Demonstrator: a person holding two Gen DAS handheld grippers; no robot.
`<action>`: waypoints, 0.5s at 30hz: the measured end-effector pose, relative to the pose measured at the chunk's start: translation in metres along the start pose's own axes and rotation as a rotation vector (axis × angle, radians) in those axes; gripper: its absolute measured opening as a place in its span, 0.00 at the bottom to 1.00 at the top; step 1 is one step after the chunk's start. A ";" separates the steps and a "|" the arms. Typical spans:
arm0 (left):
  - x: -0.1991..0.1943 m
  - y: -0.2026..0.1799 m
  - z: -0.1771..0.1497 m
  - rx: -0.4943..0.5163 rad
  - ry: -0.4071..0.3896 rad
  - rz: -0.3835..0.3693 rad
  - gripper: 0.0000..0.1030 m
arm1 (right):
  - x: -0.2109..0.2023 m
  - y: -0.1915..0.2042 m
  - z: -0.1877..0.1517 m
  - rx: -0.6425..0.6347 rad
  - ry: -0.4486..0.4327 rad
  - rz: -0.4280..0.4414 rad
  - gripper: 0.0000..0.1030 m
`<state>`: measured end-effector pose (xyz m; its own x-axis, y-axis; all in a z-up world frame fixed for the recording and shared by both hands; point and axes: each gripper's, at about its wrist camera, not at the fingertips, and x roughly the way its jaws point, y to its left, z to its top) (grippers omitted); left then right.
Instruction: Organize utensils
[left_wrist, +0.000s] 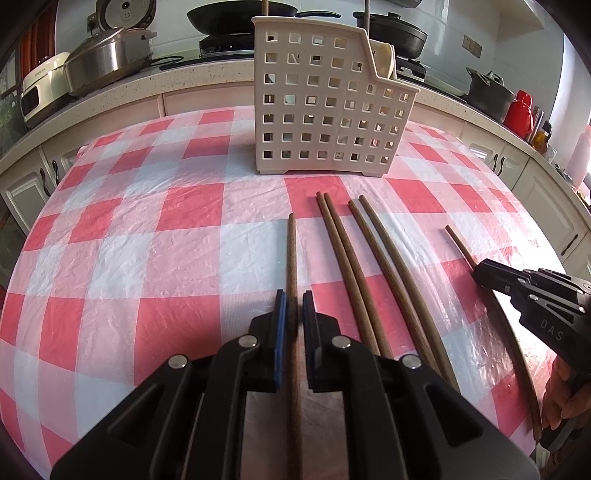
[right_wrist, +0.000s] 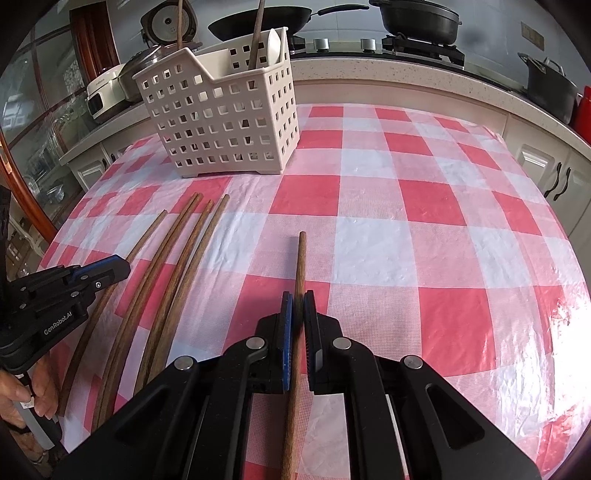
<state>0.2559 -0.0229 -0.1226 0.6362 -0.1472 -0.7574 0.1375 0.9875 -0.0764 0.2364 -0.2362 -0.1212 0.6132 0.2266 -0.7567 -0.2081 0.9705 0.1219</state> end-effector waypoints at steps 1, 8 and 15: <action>0.000 0.000 0.000 0.000 0.000 -0.001 0.09 | 0.000 0.000 0.000 -0.001 0.000 -0.001 0.07; 0.000 0.000 0.000 0.001 0.000 0.002 0.09 | 0.000 0.001 0.000 -0.004 0.000 -0.006 0.07; -0.003 0.002 -0.002 -0.016 0.007 0.002 0.08 | 0.000 0.000 -0.001 0.019 -0.004 0.005 0.07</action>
<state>0.2528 -0.0208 -0.1216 0.6308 -0.1448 -0.7623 0.1238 0.9886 -0.0854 0.2355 -0.2361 -0.1214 0.6151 0.2318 -0.7536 -0.1965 0.9707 0.1382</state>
